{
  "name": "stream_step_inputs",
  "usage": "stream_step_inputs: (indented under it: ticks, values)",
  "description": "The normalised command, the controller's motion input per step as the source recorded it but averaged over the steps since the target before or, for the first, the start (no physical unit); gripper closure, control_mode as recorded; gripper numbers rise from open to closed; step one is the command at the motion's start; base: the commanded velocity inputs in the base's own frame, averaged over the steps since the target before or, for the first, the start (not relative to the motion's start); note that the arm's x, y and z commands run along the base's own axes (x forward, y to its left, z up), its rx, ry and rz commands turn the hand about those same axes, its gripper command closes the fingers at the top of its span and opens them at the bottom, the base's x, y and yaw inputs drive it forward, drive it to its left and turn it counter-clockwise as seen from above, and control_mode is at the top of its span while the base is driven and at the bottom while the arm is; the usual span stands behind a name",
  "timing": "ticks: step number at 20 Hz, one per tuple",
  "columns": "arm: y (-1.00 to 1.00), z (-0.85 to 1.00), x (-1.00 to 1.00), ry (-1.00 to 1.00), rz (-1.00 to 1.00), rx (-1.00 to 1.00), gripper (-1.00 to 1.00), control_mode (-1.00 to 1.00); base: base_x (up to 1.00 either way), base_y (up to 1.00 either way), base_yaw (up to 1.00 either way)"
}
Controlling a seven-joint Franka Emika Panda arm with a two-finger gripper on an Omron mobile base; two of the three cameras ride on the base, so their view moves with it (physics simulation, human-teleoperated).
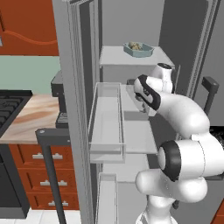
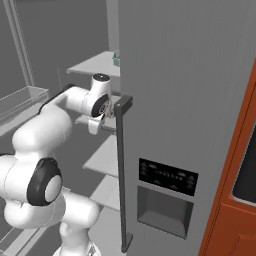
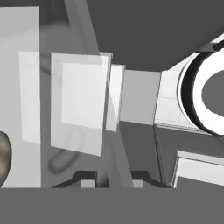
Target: Place two dumplings into each of the tupperware containers and then place the containers in the fridge.
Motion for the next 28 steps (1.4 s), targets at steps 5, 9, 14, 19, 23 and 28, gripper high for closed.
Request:
stream_step_inputs:
  ticks: [5,9,14,19,23,28]
  values:
    - [-0.02,-0.12,0.58,-0.06,0.0,0.0,1.0,-1.0,0.0,0.0,0.0]
    - [-0.06,-0.33,0.4,-0.05,0.0,0.0,1.0,-1.0,0.0,0.0,0.0]
    - [-0.14,-0.35,0.44,-0.04,0.0,0.0,1.0,-1.0,0.0,0.0,0.0]
    - [-0.09,-0.31,0.45,-0.01,0.0,0.0,1.0,-1.0,0.0,0.0,0.0]
    - [-0.04,-0.13,0.31,0.0,0.0,0.0,1.0,-1.0,0.0,0.0,0.0]
    - [0.0,0.0,0.01,0.0,0.0,0.0,-1.0,-1.0,0.0,0.0,0.0]
